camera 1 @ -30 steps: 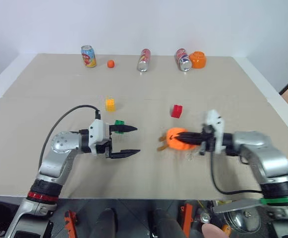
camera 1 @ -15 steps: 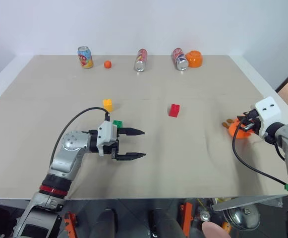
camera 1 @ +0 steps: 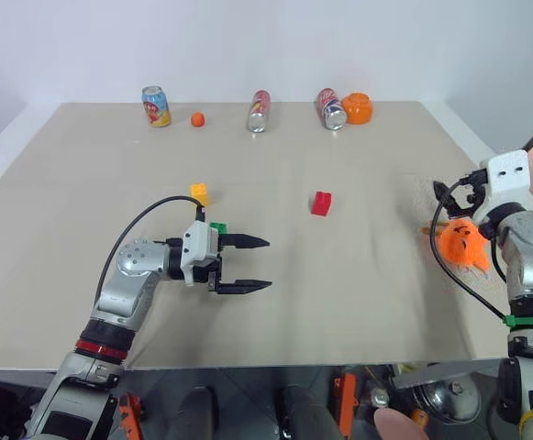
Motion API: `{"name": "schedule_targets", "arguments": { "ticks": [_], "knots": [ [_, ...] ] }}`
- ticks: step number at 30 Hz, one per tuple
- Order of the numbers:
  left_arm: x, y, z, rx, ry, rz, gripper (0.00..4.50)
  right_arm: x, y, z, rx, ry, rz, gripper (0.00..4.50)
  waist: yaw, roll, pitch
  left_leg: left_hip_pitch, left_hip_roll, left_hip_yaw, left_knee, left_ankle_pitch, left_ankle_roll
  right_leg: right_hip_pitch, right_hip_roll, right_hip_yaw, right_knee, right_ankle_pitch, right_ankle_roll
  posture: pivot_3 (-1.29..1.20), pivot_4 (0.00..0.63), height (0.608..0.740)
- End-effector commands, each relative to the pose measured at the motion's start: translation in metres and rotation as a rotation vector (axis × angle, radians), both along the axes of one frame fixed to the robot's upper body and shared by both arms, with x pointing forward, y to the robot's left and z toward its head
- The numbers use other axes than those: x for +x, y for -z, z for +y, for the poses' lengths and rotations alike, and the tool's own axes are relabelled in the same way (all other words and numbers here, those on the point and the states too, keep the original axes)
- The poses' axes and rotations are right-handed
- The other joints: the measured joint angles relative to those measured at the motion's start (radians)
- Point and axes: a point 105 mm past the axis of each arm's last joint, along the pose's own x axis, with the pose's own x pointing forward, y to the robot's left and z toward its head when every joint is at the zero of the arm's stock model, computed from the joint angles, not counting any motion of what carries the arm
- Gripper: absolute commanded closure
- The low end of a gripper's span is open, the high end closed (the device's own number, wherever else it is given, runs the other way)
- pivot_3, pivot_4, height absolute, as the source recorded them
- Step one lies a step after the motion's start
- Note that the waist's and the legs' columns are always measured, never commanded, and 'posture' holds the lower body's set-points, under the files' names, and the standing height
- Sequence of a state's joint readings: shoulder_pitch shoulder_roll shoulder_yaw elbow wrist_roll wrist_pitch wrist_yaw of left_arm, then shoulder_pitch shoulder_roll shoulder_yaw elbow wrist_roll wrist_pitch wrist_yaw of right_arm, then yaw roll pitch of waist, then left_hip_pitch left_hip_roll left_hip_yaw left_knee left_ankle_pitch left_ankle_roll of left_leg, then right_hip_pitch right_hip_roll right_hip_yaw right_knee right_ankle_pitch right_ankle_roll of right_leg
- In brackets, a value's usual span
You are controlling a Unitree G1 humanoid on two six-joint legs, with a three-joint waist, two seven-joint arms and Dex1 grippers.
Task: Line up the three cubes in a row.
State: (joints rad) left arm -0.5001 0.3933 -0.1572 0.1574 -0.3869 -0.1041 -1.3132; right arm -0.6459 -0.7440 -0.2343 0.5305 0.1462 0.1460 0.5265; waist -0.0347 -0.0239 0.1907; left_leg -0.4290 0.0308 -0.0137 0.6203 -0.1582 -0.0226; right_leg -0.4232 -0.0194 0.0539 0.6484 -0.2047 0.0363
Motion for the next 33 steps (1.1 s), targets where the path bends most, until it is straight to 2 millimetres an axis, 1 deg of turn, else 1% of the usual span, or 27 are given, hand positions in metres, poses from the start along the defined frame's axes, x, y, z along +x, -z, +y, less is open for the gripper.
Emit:
{"name": "schedule_targets", "arguments": {
  "ticks": [1,4,7,9,10,15,19,26,33],
  "knots": [
    [0.002,-0.007,0.005,-0.018,-0.023,-0.029,0.92,-0.002,-0.012,0.037,-0.056,-0.2,-0.026,0.03,-0.004,0.0,0.0,0.0,0.0,0.0,0.0,0.0,0.0,0.0,0.0,0.0,0.0,0.0,0.0,0.0,0.15,0.74],
    [0.003,-0.008,0.009,-0.018,-0.046,-0.031,0.92,0.005,-0.002,0.058,-0.074,-0.275,0.019,0.03,-0.01,0.0,0.0,0.0,0.001,0.0,0.0,0.0,0.0,0.0,0.002,0.002,0.0,0.0,0.0,0.0,0.15,0.74],
    [0.0,-0.007,0.013,-0.018,-0.062,-0.026,0.92,0.007,0.011,0.084,-0.086,-0.409,0.068,0.03,-0.012,0.0,0.0,0.0,0.001,0.0,0.0,0.0,0.0,0.0,0.002,0.002,0.0,0.0,0.0,0.0,0.15,0.74],
    [-0.001,-0.007,0.015,-0.014,-0.075,-0.026,0.92,0.009,0.019,0.097,-0.108,-0.473,0.102,0.03,-0.013,0.0,0.0,0.0,0.001,0.001,0.0,0.0,0.0,0.0,0.002,0.003,0.0,0.0,0.001,0.0,0.15,0.74],
    [-0.001,-0.006,0.016,-0.012,-0.08,-0.026,0.92,0.01,0.021,0.1,-0.118,-0.489,0.112,0.03,-0.013,0.0,0.0,0.0,0.001,0.001,0.0,0.0,0.0,0.0,0.002,0.003,0.0,0.0,0.001,0.0,0.15,0.74],
    [-0.002,-0.008,0.022,-0.014,-0.121,-0.027,0.92,0.032,0.037,0.109,-0.153,-0.444,0.169,0.03,-0.013,0.0,0.0,0.001,0.0,0.002,0.0,0.0,0.0,0.0,0.001,0.004,0.0,0.001,0.001,0.0,0.15,0.74],
    [-0.006,-0.008,0.027,-0.016,-0.15,-0.022,0.92,0.036,0.049,0.123,-0.15,-0.492,0.202,0.03,-0.013,0.0,0.0,0.001,0.0,0.002,-0.001,0.0,0.0,0.0,0.001,0.005,0.0,0.0,0.001,0.0,0.15,0.74],
    [-0.009,-0.009,0.035,-0.011,-0.196,-0.02,0.92,0.042,0.059,0.14,-0.143,-0.534,0.242,0.03,-0.014,0.0,0.0,0.001,0.001,0.003,-0.002,0.0,0.0,-0.001,0.002,0.005,0.0,0.001,0.001,0.0,0.15,0.74],
    [-0.012,-0.009,0.037,-0.017,-0.219,-0.013,0.92,0.049,0.059,0.15,-0.115,-0.546,0.26,0.03,-0.014,0.0,0.0,0.002,0.001,0.004,-0.002,0.0,0.0,-0.001,0.002,0.006,0.0,0.001,0.0,0.0,0.15,0.74]
  ]
}}
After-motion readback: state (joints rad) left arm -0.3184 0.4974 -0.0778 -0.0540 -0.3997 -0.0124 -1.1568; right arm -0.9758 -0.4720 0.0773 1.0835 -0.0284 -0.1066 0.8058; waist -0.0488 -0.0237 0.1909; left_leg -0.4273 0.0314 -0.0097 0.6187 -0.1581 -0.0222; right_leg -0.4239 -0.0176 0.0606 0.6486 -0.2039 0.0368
